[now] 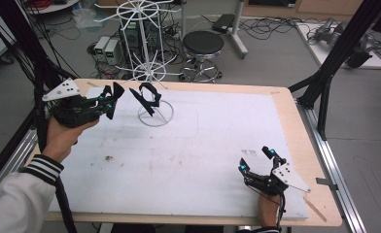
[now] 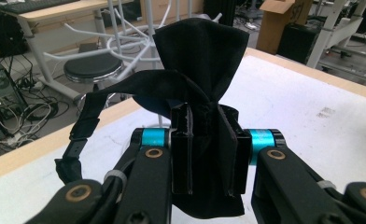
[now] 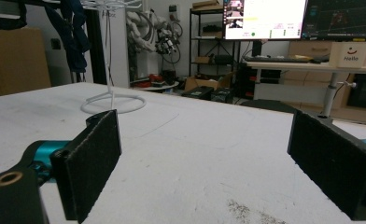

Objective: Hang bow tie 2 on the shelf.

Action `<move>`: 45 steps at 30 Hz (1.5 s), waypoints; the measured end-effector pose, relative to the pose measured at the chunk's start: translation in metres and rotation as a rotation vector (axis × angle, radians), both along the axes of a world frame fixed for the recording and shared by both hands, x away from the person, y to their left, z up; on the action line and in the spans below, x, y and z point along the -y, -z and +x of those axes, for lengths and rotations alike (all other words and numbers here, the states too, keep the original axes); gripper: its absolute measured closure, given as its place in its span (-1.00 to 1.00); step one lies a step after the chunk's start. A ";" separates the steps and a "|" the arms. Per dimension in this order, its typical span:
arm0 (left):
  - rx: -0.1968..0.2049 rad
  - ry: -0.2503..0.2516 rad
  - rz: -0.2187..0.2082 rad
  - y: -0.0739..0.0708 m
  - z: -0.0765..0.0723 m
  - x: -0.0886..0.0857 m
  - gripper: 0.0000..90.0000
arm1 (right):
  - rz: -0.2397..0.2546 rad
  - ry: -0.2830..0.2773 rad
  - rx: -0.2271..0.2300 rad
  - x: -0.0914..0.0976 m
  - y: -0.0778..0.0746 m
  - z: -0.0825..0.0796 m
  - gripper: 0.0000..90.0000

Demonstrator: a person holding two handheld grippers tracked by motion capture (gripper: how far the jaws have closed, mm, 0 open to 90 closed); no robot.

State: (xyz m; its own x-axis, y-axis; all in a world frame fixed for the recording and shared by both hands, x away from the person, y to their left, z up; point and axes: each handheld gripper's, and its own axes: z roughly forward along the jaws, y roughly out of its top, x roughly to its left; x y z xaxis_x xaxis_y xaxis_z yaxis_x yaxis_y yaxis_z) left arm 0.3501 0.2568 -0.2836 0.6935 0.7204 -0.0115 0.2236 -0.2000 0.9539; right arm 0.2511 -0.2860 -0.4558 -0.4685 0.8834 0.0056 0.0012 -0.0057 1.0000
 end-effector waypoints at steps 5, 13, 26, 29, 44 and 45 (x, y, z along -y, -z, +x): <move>0.011 -0.008 -0.002 -0.006 0.007 0.001 0.70 | 0.000 -0.001 -0.002 0.000 0.000 0.000 -0.80; 0.018 -0.006 0.013 -0.011 0.016 0.007 0.70 | -0.002 0.000 0.000 0.000 0.000 0.000 -0.80; 0.012 0.005 0.023 -0.005 0.034 0.017 0.70 | 0.004 0.001 -0.003 0.000 0.000 0.000 -0.80; 0.009 0.009 0.016 -0.002 0.038 0.021 0.70 | 0.005 0.001 -0.006 0.000 0.000 -0.001 -0.80; -0.001 0.023 0.017 0.007 0.049 0.030 0.70 | 0.002 -0.001 -0.002 0.000 0.000 0.000 -0.80; 0.000 0.024 0.022 0.008 0.050 0.030 0.70 | 0.002 0.001 -0.001 0.000 0.000 0.000 -0.80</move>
